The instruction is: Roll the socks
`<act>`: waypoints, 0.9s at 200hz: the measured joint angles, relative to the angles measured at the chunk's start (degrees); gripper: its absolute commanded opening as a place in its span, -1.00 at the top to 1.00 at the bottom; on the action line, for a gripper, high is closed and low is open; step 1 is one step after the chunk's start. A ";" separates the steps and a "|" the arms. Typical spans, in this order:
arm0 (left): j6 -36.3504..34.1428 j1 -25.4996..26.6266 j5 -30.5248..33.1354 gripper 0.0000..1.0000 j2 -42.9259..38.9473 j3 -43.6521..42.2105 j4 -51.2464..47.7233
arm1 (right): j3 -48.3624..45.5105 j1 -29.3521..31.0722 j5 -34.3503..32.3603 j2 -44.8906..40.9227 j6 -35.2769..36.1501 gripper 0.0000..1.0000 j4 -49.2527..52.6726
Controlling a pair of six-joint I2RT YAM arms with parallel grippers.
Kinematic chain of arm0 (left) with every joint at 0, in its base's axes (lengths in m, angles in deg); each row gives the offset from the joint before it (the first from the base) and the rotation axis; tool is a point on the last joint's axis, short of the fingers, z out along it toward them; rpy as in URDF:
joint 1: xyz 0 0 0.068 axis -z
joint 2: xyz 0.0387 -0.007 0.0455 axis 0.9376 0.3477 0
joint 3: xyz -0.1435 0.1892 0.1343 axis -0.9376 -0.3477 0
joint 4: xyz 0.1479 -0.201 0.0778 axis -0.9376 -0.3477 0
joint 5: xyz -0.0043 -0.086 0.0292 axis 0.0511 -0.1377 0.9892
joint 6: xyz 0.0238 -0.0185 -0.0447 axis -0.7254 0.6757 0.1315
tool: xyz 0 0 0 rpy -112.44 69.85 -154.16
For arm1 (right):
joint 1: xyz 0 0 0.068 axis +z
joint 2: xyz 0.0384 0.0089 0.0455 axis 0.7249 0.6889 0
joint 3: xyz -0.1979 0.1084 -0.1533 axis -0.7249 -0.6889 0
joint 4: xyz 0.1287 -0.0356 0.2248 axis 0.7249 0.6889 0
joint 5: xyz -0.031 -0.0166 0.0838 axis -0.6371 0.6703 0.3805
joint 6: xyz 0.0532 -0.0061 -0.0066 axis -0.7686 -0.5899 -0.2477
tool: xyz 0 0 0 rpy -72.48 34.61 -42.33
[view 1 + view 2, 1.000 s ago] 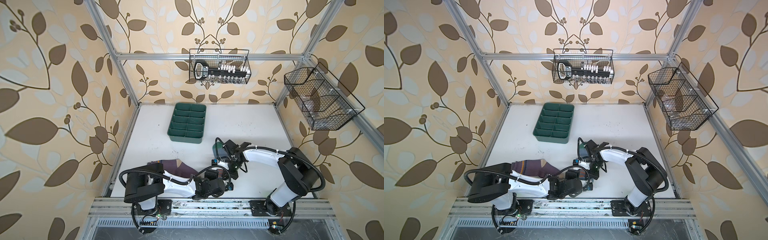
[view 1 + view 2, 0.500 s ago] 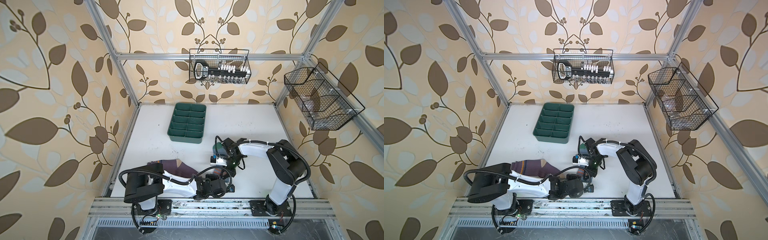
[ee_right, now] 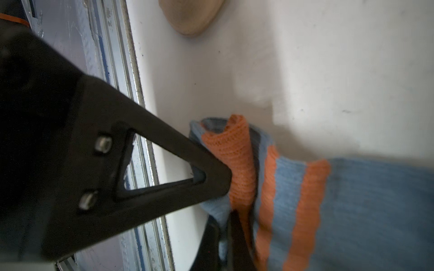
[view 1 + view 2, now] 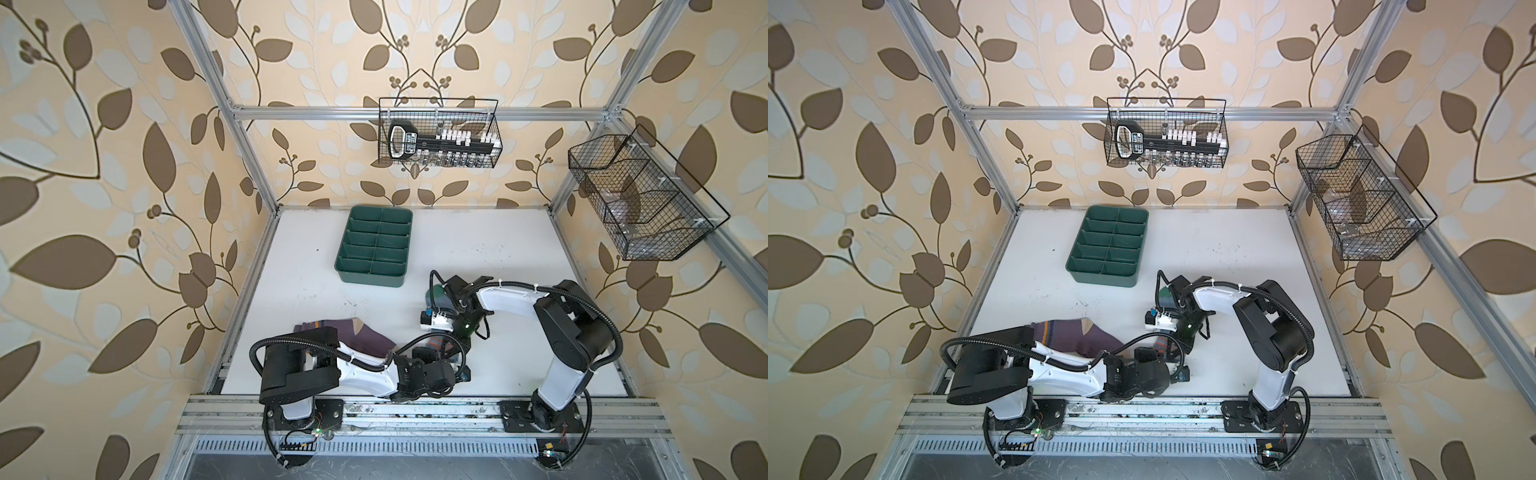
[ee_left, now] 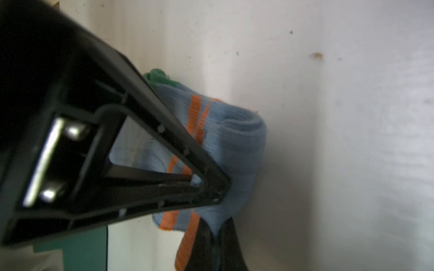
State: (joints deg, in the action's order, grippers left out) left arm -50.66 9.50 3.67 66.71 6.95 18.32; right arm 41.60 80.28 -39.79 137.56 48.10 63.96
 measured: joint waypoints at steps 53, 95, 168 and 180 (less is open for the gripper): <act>2.58 -3.98 -4.50 1.00 0.13 4.44 -6.82 | -3.69 0.55 -4.96 -7.04 -2.56 0.47 -6.69; 4.37 -5.40 -7.48 0.36 -0.42 7.13 -12.85 | -5.16 0.52 -6.29 -9.40 -3.02 0.81 -9.88; 3.23 -5.18 -5.09 -0.53 -16.04 1.20 -13.60 | -5.22 0.83 -6.14 -8.11 -2.80 1.00 -10.23; 2.93 -4.92 -5.20 -0.54 -16.13 1.05 -13.05 | -5.22 0.96 -6.10 -8.02 -2.73 1.00 -10.23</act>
State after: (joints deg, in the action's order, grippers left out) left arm -47.73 4.59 -1.53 50.58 7.99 5.27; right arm 36.37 81.24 -45.89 129.54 45.37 53.73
